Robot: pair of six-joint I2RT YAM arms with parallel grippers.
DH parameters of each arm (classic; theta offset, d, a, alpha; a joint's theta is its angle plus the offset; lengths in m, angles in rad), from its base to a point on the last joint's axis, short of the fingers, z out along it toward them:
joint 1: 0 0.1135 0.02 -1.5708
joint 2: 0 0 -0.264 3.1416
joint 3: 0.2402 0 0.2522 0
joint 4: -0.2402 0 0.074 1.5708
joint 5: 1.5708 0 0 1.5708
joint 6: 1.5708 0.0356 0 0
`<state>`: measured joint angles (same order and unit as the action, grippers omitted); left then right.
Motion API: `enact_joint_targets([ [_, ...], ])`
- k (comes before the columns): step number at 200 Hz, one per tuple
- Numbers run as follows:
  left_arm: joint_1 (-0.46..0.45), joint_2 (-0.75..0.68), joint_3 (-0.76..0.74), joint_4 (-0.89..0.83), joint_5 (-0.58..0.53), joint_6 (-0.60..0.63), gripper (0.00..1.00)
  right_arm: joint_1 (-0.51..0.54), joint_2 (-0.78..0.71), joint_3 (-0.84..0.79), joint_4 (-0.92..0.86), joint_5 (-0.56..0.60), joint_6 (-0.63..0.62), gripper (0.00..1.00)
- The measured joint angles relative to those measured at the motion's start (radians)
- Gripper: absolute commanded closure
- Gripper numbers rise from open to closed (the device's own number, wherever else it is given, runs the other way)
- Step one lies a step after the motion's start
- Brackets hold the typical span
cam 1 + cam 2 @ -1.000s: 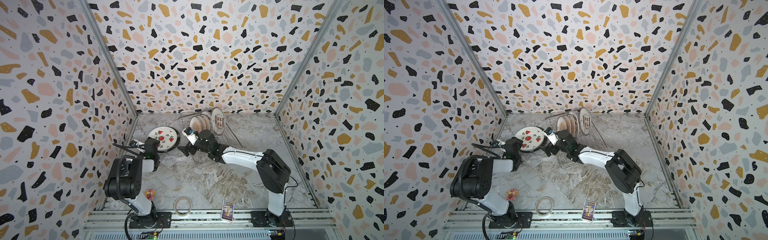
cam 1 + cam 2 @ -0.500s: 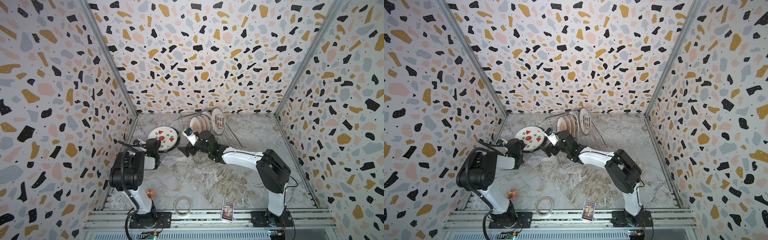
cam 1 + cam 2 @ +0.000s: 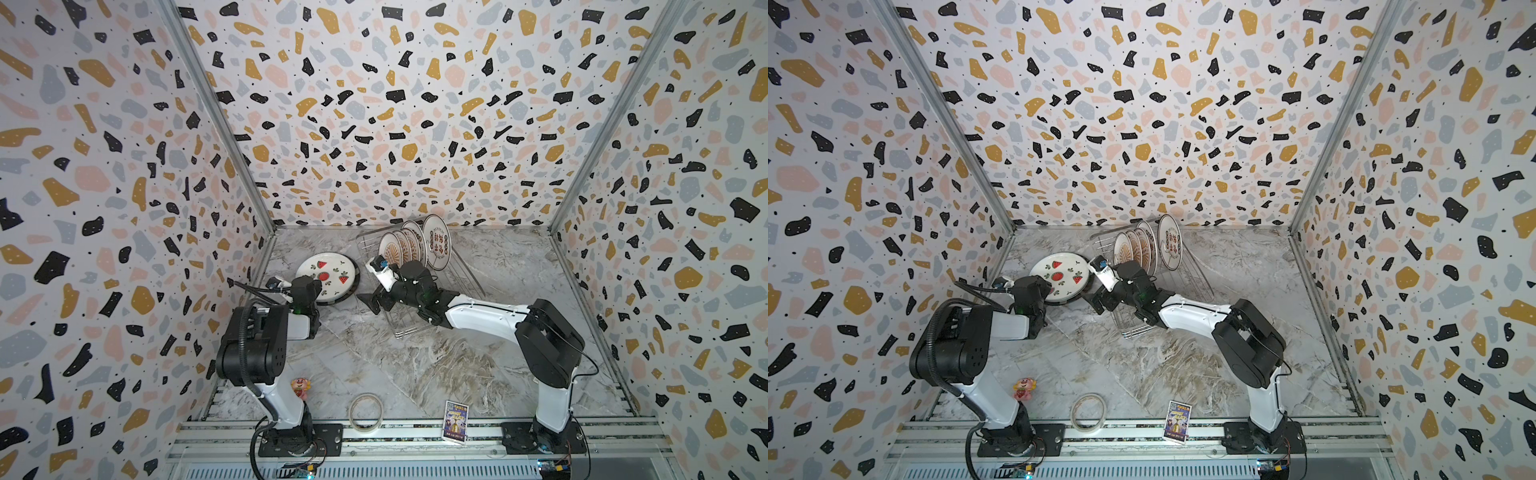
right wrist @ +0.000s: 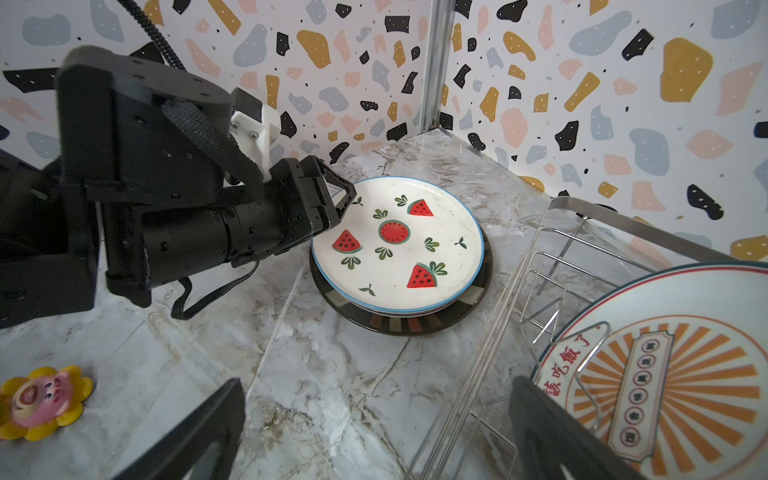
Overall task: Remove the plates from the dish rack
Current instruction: 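Press the watermelon plate flat on the stack with the left gripper, then release the plate and raise the left gripper while the right gripper reaches the rack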
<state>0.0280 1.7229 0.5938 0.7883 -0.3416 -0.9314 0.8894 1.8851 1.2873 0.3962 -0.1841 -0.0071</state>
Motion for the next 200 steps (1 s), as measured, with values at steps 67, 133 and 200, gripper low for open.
enact_joint_targets([
  [67,0.000,-0.181,-0.076,-0.013,-0.011,0.000,0.00,-0.012,-0.226,-0.126,0.040,0.081,0.023,0.01],
  [133,0.000,-0.422,-0.153,-0.030,0.123,0.002,0.00,-0.163,-0.383,-0.207,0.035,0.134,0.145,0.01],
  [200,-0.166,-0.705,-0.207,-0.011,0.389,0.093,0.00,-0.314,-0.395,-0.225,-0.034,0.201,0.222,0.01],
])
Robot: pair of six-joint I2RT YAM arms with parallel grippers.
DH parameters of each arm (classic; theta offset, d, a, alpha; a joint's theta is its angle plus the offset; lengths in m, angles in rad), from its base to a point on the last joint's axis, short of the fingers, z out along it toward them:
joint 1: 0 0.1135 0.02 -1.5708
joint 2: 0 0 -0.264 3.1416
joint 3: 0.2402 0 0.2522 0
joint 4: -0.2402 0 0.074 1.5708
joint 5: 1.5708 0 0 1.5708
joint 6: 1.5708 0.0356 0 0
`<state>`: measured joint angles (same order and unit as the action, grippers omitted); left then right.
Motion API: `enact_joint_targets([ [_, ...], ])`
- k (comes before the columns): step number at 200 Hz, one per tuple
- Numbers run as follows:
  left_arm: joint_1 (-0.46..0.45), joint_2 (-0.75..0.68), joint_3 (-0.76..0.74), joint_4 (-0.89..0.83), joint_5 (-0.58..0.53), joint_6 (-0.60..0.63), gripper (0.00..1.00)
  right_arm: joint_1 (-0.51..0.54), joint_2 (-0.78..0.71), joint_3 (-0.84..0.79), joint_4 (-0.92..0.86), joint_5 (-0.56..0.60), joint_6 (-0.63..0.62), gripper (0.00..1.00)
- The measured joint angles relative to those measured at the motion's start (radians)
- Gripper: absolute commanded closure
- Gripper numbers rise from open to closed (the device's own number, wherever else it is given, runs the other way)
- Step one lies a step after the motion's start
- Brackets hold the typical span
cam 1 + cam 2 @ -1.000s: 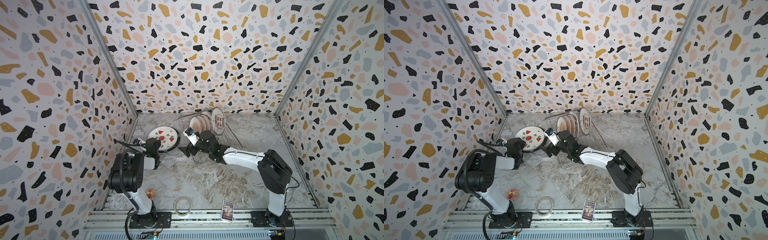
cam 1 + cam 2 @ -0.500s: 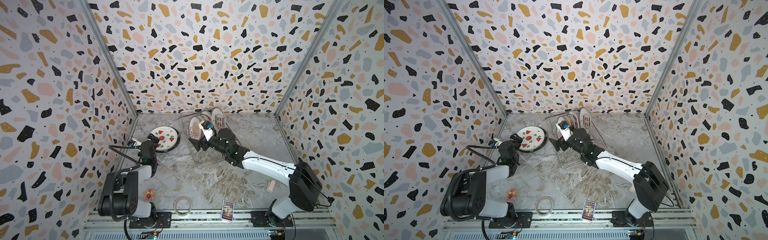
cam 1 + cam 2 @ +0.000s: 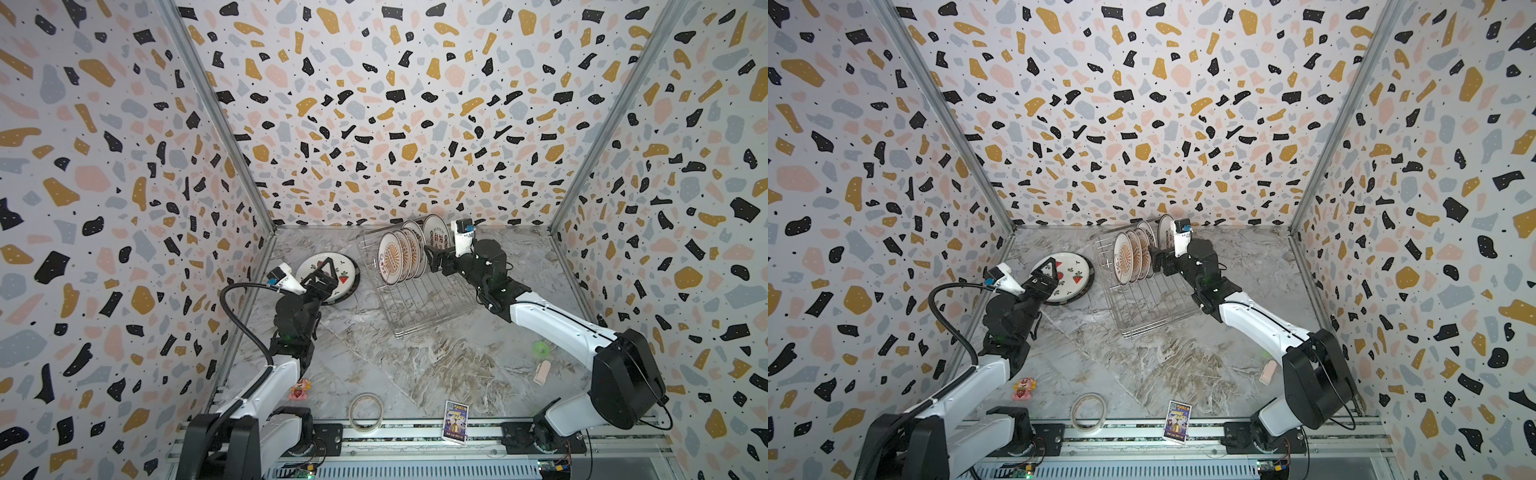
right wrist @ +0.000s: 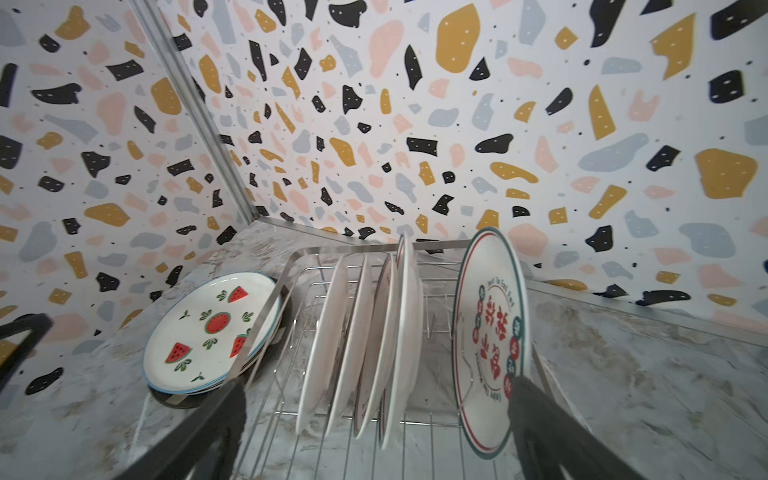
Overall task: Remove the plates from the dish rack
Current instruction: 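Release the plate and raise the left gripper while the right gripper reaches the rack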
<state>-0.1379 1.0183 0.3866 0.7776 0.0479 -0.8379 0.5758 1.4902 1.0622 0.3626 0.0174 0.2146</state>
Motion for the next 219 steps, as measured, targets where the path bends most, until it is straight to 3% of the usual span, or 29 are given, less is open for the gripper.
enact_joint_targets([
  [27,-0.199,-0.134,0.007,-0.043,-0.013,0.120,0.00,-0.002,0.020,0.027,-0.039,0.032,-0.026,0.03],
  [45,-0.265,-0.181,0.007,-0.038,-0.013,0.159,0.01,-0.002,0.053,0.060,-0.053,0.039,-0.044,0.06],
  [123,-0.349,-0.081,0.007,0.073,0.069,0.177,0.00,-0.002,0.280,0.286,-0.150,0.133,-0.071,0.20],
  [153,-0.362,-0.058,0.007,0.106,0.067,0.184,0.00,-0.002,0.330,0.327,-0.177,0.163,-0.082,0.32],
  [219,-0.378,0.075,0.007,0.152,0.075,0.172,0.00,0.015,0.409,0.409,-0.212,0.216,-0.089,0.46],
])
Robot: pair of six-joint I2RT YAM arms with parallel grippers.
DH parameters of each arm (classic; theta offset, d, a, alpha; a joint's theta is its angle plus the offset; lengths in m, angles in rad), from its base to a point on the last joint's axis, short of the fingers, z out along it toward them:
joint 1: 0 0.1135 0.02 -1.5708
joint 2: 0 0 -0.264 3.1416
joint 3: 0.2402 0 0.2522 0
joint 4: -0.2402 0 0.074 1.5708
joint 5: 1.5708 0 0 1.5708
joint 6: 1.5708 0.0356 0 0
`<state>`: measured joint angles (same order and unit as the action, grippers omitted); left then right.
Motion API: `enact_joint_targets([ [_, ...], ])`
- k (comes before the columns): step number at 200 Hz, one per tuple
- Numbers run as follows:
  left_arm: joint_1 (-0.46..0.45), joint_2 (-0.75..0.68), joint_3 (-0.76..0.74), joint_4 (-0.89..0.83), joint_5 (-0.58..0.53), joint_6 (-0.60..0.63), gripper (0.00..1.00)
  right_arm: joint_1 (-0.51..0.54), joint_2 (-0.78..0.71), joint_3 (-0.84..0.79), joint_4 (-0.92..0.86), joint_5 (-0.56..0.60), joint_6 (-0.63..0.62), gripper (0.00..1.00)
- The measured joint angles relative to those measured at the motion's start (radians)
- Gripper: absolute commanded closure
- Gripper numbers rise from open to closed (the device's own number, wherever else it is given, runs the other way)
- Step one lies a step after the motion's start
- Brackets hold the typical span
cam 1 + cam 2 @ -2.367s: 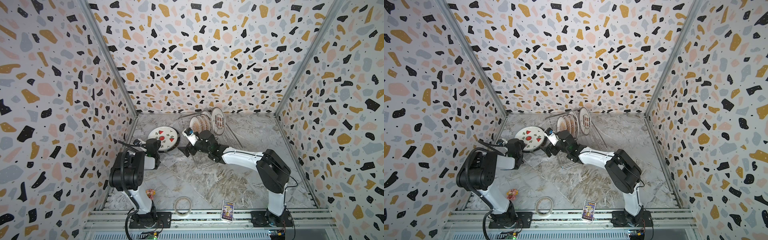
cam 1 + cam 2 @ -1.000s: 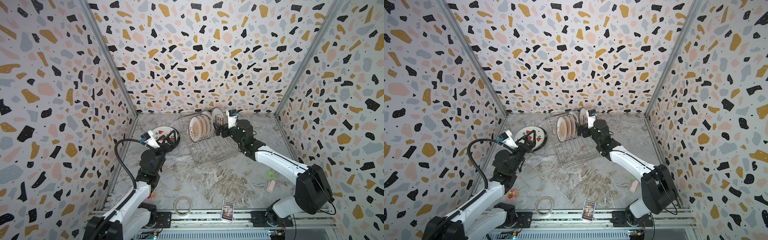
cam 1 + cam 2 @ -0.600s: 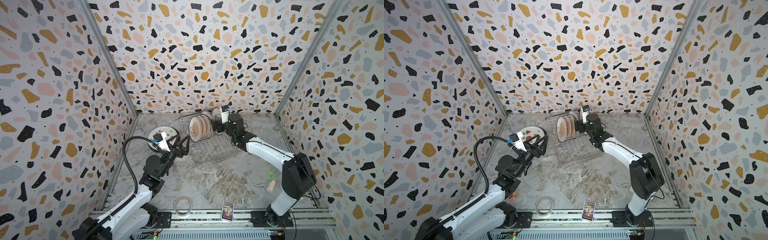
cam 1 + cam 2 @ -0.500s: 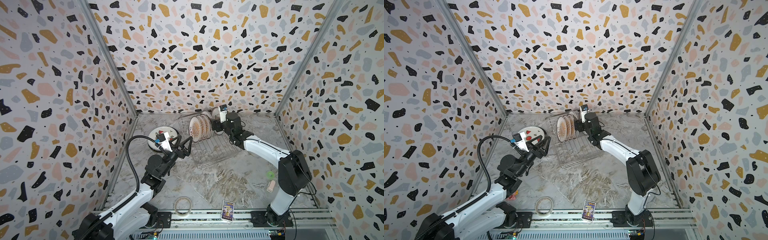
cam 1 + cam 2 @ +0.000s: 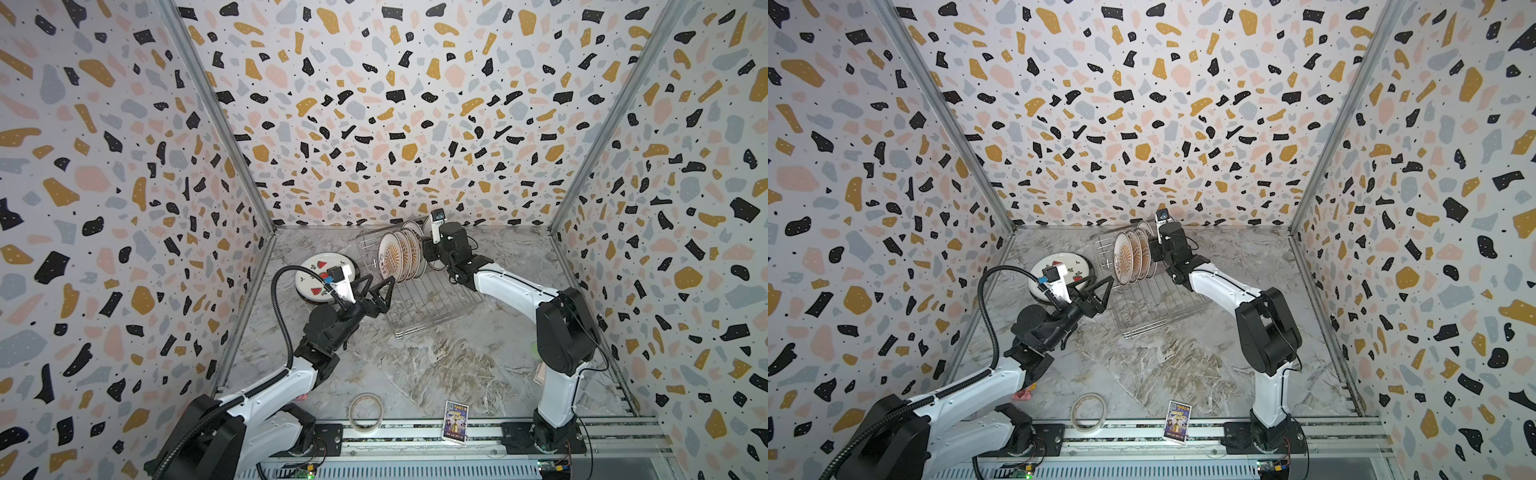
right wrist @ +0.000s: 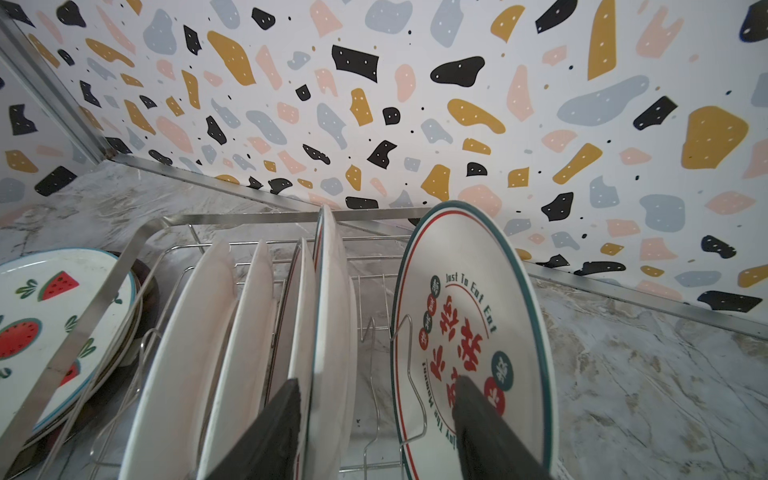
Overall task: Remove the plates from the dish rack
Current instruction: 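Release the plate and raise the left gripper while the right gripper reaches the rack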
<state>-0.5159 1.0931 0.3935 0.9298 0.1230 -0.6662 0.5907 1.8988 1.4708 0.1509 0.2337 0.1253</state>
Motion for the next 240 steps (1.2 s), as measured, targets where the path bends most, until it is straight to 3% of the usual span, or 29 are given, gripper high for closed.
enact_joint_targets([
  [25,-0.003,0.008,0.000,0.003,0.000,-0.003,0.00,0.013,0.039,0.055,-0.030,0.051,-0.002,0.55],
  [127,-0.003,-0.051,0.000,0.002,-0.029,0.001,0.00,0.045,0.192,0.207,-0.122,0.210,-0.019,0.62],
  [161,-0.003,-0.061,0.000,-0.019,-0.043,0.004,0.00,0.048,0.202,0.216,-0.129,0.224,-0.019,0.66],
  [186,-0.003,-0.061,0.000,-0.038,-0.056,0.010,0.00,0.058,0.202,0.217,-0.129,0.238,-0.029,0.77],
  [240,-0.003,-0.079,-0.001,-0.052,-0.088,0.024,0.00,0.087,0.202,0.249,-0.132,0.315,-0.072,0.80],
])
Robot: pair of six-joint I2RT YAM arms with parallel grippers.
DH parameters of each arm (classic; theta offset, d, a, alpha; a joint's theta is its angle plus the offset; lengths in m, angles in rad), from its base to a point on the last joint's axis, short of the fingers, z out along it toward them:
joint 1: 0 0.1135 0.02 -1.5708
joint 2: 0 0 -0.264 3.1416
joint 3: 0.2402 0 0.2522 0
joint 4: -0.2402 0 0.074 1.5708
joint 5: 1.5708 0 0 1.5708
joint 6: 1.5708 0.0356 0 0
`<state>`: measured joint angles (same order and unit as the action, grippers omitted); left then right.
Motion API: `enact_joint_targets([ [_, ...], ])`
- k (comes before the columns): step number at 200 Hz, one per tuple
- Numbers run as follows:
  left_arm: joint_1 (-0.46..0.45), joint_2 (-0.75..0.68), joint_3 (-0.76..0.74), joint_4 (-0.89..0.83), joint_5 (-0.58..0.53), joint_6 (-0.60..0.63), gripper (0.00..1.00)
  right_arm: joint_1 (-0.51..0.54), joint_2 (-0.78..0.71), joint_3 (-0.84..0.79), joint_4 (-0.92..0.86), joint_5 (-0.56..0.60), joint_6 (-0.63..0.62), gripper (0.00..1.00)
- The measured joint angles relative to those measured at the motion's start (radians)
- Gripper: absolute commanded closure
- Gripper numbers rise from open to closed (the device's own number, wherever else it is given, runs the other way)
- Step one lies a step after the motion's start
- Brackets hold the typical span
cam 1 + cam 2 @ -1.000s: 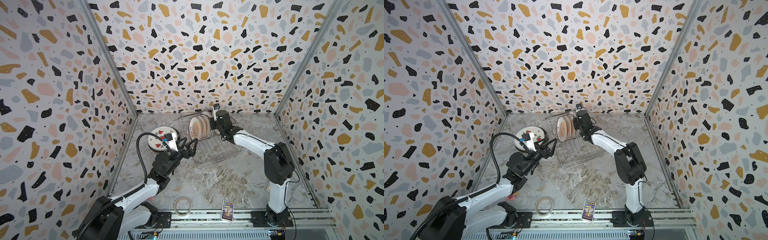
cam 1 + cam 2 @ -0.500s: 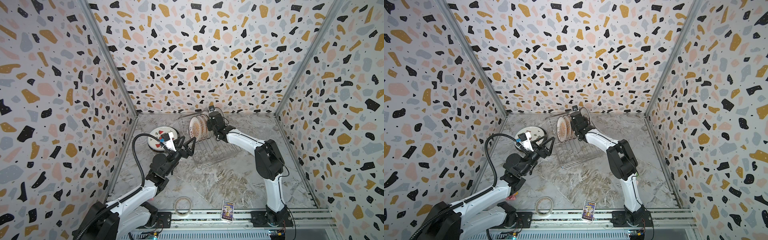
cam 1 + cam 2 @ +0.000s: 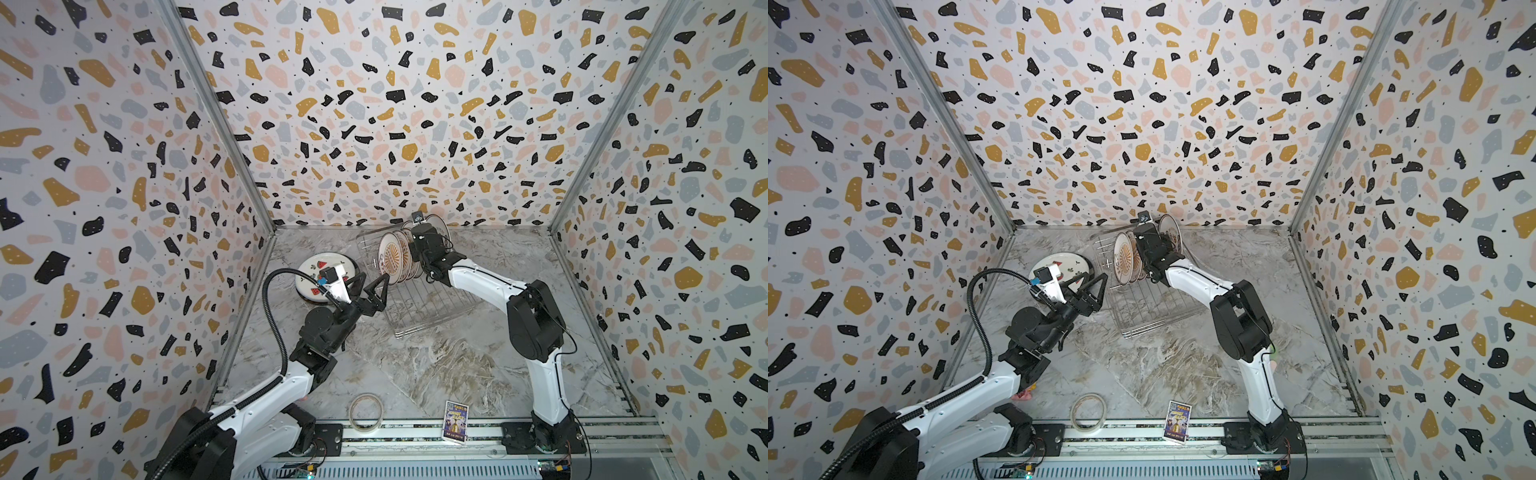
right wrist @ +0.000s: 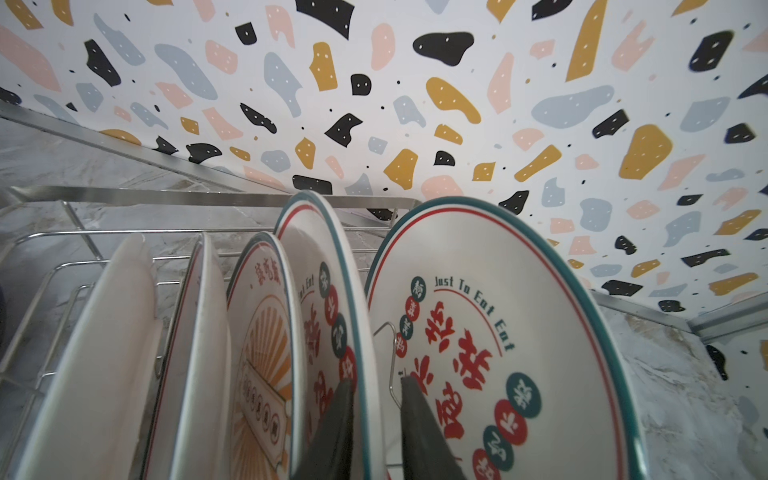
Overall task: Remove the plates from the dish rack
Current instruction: 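Release the plate and raise the left gripper while the right gripper reaches the rack, then grip the rim of the 'Just To Eat' plate in the rack with the right gripper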
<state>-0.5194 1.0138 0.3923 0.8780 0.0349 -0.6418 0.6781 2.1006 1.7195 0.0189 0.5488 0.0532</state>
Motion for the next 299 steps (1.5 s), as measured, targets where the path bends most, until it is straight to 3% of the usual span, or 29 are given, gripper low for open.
enact_joint_targets([
  [32,0.000,-0.010,-0.003,-0.011,-0.021,0.004,0.00,0.018,0.000,0.034,0.003,0.048,-0.040,0.84],
  [64,0.000,-0.009,-0.008,-0.026,-0.030,0.004,0.00,0.031,0.000,0.035,0.009,0.066,-0.062,0.81],
  [91,0.000,-0.009,-0.012,-0.026,-0.037,0.004,0.00,0.018,0.000,0.038,-0.016,0.021,-0.048,0.76],
  [196,0.000,0.021,-0.016,-0.021,-0.037,-0.001,0.00,-0.035,0.005,0.038,-0.072,-0.092,0.016,0.77],
  [248,0.000,0.020,-0.025,-0.018,-0.045,-0.002,0.00,-0.026,0.063,0.073,-0.079,-0.040,0.018,0.82],
  [299,0.000,0.018,-0.026,-0.019,-0.058,-0.002,0.00,-0.019,0.065,0.088,-0.062,-0.059,0.037,0.92],
])
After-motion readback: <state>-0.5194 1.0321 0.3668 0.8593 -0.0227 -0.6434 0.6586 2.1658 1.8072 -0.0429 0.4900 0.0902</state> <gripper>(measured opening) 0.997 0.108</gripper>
